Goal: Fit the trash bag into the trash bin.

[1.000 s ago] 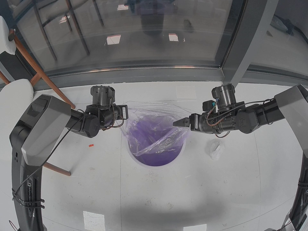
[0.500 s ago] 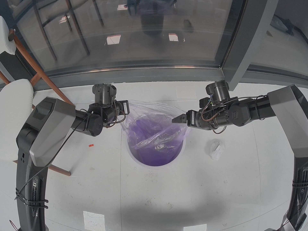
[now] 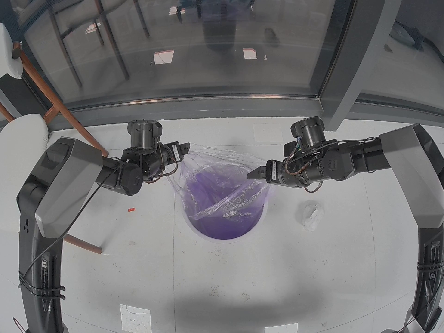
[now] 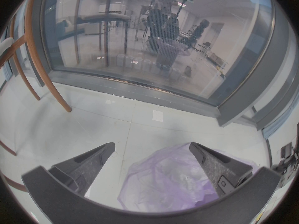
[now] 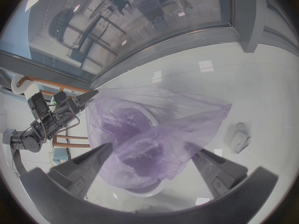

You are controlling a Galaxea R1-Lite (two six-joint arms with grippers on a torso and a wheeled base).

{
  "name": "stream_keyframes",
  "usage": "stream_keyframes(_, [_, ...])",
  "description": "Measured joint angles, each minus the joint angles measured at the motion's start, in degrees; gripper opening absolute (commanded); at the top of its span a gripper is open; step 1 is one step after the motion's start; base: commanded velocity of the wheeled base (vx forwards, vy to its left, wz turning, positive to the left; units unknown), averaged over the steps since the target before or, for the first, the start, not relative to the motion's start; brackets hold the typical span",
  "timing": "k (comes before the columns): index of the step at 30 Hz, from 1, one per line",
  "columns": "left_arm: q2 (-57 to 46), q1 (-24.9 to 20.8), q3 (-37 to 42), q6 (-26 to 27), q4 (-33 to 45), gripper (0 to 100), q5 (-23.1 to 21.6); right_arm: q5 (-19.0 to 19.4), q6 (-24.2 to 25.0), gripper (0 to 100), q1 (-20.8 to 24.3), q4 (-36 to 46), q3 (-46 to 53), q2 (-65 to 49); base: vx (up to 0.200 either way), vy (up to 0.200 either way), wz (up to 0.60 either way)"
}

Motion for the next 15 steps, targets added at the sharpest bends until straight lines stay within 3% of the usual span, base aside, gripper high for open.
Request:
stream_keyframes(6, [-4.1, 0.2, 3.8, -3.2, -0.3, 100, -0.8, 0.0, 0.0, 0, 0.3, 0.1, -0.2, -0.5, 0.0, 0.0, 0.0])
stream_keyframes(15, [-13.9, -2.0, 23.8, -5.3, 0.1, 100, -7.4, 0.0, 0.1, 0, 1.1, 0.1, 1.3, -3.0, 0.0, 0.0, 0.0])
